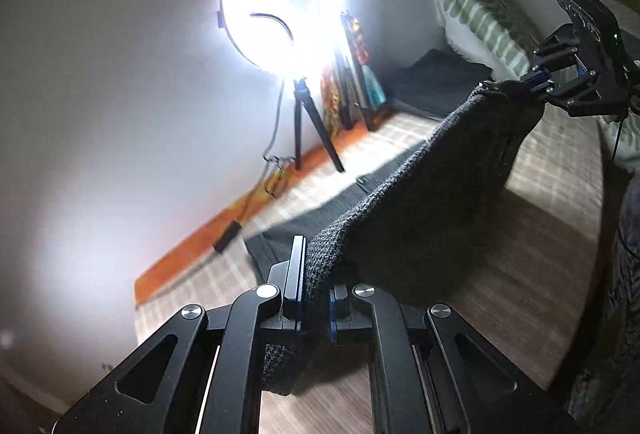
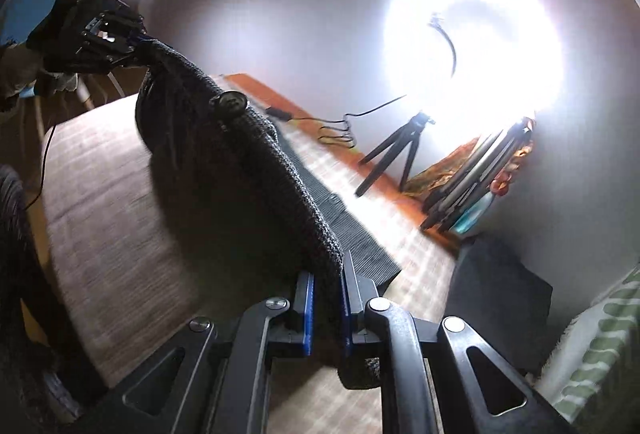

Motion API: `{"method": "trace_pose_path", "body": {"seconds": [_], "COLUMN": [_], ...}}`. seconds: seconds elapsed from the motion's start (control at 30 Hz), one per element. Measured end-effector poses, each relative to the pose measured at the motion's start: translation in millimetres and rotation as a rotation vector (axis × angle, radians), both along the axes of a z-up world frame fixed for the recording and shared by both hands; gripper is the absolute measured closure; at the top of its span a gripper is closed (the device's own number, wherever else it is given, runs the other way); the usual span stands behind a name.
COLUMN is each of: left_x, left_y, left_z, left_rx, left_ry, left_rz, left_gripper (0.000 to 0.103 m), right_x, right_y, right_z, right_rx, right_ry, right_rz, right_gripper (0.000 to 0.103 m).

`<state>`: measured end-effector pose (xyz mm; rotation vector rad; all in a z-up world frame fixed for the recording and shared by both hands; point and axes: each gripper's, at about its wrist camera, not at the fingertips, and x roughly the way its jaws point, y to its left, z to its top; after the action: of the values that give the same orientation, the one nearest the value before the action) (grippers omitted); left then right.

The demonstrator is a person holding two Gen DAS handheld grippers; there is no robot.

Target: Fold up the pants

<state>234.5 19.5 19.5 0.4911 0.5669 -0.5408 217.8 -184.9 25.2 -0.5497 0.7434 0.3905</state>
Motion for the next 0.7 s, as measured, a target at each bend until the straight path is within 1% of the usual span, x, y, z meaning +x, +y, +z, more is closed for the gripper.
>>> {"method": "trace_pose_path", "body": {"seconds": [0.1,0.17,0.3,0.43,0.57,0.7], "left_x": [39.0,57.4,91.6,121.9,153.6,176.3], "left_y": [-6.2,-10.1,-14.0,-16.3,-21.0,-22.9], "left_z": [3.3,0.5,-15.2,-38.9,-68.9,-101.9], "left_rx": [0.019,0.031,0.037,0.048,0.065,0.092], "left_ry": [0.012,0.016,0.063,0.115,0.185,0.257], "left_rz": [-0.006,-0.004,0.001,0.014,0.033,0.047], "left_gripper": [0.096,0.096,0.096,0.096,0.096,0.096], "right_x": [34.8,58.9,104.1,136.0,168.4,196.8], "right_y": [-4.8,-10.4,-21.9,-28.1,-32.5,-36.0], "right_z": [-2.2,-7.2,-26.0,-52.6,-83.9,-122.6], "right_rx": [-0.02,-0.013,0.001,0.007,0.025,0.029], "right_ry": [0.003,0.022,0.083,0.139,0.218,0.3], "right_rz": [-0.022,-0.04,-0.069,-0.093,-0.118,-0.134], "right_gripper": [0.095,0.095,0.095,0.095,0.095,0.095]}}
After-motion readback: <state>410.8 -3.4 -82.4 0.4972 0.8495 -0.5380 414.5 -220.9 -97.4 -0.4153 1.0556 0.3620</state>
